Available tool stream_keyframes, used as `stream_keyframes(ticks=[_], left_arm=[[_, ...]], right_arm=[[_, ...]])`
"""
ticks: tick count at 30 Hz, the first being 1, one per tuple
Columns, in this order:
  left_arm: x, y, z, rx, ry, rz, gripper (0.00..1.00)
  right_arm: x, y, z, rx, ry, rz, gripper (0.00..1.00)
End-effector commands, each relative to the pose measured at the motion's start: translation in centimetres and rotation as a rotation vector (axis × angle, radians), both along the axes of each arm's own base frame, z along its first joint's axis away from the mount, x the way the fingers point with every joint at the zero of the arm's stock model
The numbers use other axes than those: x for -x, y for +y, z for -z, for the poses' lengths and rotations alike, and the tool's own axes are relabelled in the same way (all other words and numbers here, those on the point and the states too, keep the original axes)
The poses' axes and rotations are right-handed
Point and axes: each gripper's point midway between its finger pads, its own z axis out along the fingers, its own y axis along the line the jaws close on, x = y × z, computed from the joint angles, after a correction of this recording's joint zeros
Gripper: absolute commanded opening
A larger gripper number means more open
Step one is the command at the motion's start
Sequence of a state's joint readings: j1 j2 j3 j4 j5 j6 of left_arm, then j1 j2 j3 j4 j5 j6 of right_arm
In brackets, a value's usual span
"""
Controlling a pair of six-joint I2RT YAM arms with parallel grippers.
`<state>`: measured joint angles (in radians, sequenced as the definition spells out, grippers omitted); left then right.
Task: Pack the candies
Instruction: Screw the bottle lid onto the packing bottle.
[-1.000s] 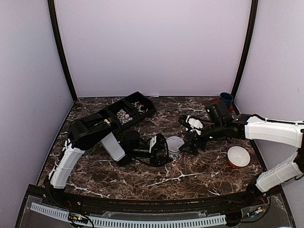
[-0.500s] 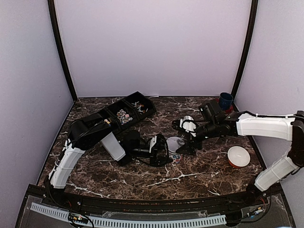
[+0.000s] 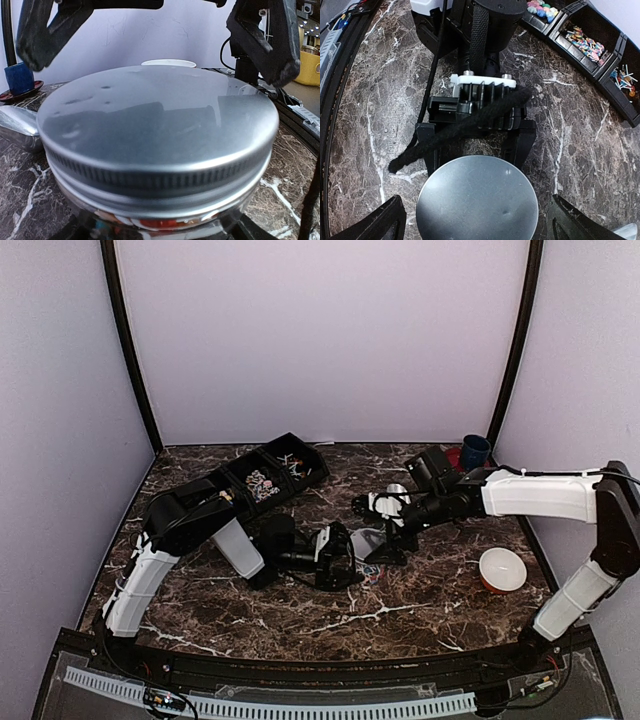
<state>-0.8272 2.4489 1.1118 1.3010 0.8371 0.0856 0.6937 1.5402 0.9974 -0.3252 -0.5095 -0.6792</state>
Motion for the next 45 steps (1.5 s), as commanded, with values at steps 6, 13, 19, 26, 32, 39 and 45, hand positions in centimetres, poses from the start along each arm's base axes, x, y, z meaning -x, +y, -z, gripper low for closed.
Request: stream_keyframes(ticks=[6,13,19,26,32,39,45], left_arm=[[3.5,2.1,8.4,-0.236,0.278,0.051,0.76],[3.4,2.0,8.4,-0.236,0.277,0.050,0.76],[3.4,2.0,8.5,-0.239,0.279,0.048,0.76],[3.2,1.9,8.6,-0.242,0.280,0.042,0.76],[2.9,1.8,8.7,-0.248,0.281,0.029,0.76],[2.1,1.8,9.2,-0.265,0.283,-0.020,0.76],[1.1,1.8,9.5,-0.278,0.281,-0.080,0.76]], right_arm=[[-0.7,0.7,-0.2,-0.022,0.020,-0.019,0.99],[-1.1,0.7,1.5,0.003,0.082,0.011,0.98],[-1.3,0.9,1.2,-0.013,0.101,0.021,0.94],[-1.5,0.8,1.2,-0.024,0.110,0.053,0.93],[-2.5,0.7,0.5,-0.040,0.086,0.116,0.94],[-2.7,0.6,0.8,-0.060,0.120,0.199,0.86],[-2.7,0.4,1.1,-0.075,0.101,0.286,0.84]])
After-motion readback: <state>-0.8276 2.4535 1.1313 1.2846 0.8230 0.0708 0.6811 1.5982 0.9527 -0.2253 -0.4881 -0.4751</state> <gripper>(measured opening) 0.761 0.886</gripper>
